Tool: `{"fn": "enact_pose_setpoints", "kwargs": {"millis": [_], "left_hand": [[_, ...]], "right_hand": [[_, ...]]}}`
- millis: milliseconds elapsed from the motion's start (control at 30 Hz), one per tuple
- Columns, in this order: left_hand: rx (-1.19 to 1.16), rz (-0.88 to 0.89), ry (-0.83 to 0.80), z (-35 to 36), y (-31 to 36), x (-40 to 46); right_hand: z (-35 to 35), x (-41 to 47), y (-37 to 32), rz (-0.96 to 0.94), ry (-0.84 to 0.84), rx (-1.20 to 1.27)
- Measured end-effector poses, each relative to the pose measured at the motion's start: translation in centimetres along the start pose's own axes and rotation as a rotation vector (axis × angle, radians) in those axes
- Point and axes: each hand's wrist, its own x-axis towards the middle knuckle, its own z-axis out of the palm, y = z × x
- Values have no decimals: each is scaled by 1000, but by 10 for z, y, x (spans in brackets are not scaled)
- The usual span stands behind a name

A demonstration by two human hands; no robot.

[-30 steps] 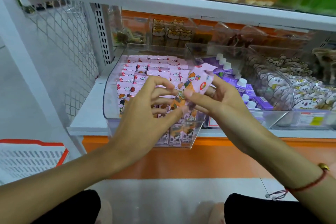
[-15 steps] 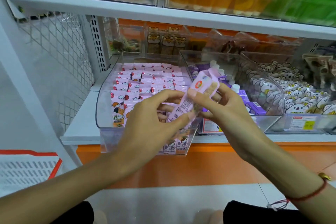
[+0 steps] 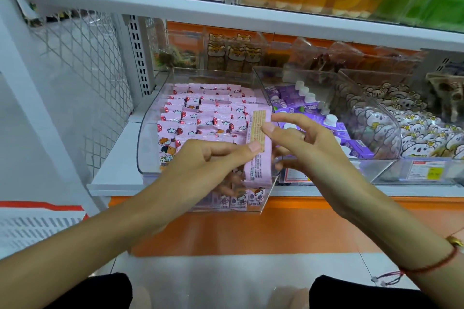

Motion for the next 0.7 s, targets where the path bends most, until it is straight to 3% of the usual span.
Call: {"fn": "enact_pose_setpoints", "kwargs": {"millis": [233,433,533,700], "left_hand": [[140,273,62,-2,-5,1],[245,330,59,-7,-13,7],[275,342,149,-9,-16,7],[712,518,340,-13,-14,7]], "right_hand": [[2,-4,0,-248,-64,-122],[4,-8,-2,-312,-113,-141],[6,-8,-2,-306,-112,-128],[7,-9,-2,-255,-74,-34]]}}
